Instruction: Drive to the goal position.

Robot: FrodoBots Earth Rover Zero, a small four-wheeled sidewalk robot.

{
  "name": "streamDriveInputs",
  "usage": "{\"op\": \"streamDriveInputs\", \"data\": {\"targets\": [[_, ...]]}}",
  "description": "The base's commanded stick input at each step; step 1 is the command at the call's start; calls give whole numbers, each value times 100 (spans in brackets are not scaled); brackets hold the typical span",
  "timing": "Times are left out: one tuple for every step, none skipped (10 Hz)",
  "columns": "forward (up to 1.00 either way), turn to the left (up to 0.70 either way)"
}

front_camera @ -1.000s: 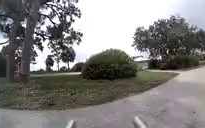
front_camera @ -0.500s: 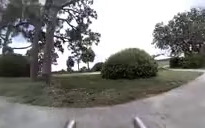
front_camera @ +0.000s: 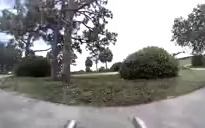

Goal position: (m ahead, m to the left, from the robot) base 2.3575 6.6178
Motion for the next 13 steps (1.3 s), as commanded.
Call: {"op": "streamDriveInputs", "data": {"targets": [[0,70],[0,70],[0,70],[0,70],[0,70],[0,70],[0,70],[0,70],[0,70],[0,70],[0,70],[0,70],[0,70]]}}
